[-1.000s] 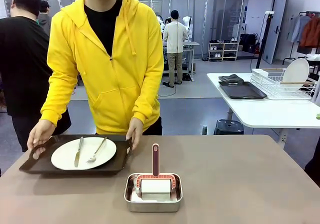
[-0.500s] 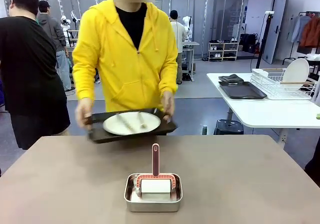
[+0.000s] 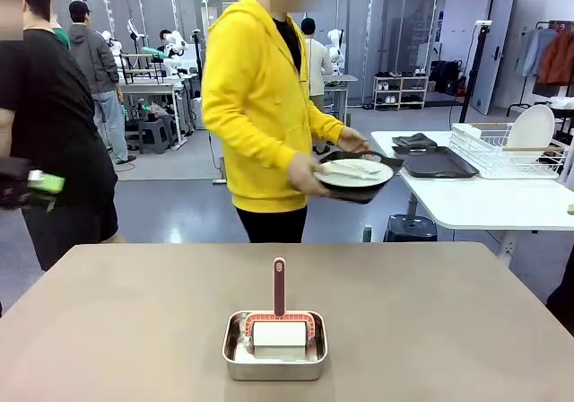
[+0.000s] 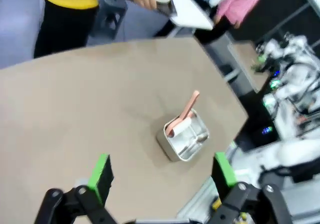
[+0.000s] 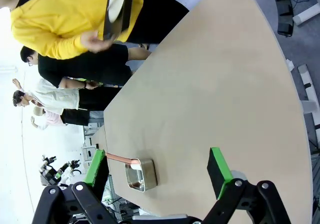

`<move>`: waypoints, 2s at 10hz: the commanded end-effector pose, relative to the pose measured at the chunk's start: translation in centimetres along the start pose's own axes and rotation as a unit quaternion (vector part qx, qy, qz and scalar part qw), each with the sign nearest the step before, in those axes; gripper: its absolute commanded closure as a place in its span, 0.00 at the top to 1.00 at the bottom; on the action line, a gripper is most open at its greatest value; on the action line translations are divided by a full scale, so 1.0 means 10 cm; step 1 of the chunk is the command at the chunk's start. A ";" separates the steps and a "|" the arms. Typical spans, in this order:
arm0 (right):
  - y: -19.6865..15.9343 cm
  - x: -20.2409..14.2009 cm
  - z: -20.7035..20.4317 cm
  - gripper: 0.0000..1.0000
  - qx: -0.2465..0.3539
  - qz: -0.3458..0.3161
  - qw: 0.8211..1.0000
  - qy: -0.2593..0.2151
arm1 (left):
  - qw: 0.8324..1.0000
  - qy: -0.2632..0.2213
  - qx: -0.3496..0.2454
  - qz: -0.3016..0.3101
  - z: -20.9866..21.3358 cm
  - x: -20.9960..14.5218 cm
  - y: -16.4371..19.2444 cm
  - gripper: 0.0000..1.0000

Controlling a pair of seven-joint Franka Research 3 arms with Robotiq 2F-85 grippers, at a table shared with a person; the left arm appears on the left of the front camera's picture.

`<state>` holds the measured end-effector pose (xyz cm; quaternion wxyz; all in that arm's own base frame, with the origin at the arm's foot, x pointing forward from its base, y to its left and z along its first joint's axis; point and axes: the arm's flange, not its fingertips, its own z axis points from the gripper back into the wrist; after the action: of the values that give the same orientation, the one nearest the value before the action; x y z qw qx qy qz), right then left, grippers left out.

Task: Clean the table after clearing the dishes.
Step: When the right (or left) Handle tray is removed, use the right hand (or left hand) to clean the right (or left) side of the table with the Lint Roller.

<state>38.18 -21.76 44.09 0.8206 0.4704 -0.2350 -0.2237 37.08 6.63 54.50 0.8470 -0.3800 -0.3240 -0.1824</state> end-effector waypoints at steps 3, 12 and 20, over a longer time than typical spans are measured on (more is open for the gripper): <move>0.01 -0.02 0.03 1.00 -0.003 0.003 1.000 0.005 | 0.951 0.209 0.092 -0.209 -1.10 1.09 -0.89 1.00; 0.01 -0.02 0.03 1.00 -0.003 0.003 1.000 0.005 | 0.786 0.460 0.031 -0.412 -3.56 0.99 -1.86 1.00; 0.01 -0.02 0.03 1.00 -0.003 0.003 1.000 0.005 | 0.731 0.494 -0.013 -0.470 -3.96 0.61 -1.79 1.00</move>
<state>38.16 -21.76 44.12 0.8205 0.4709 -0.2349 -0.2234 47.59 -35.19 49.18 0.7203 -0.0576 0.0041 -0.6913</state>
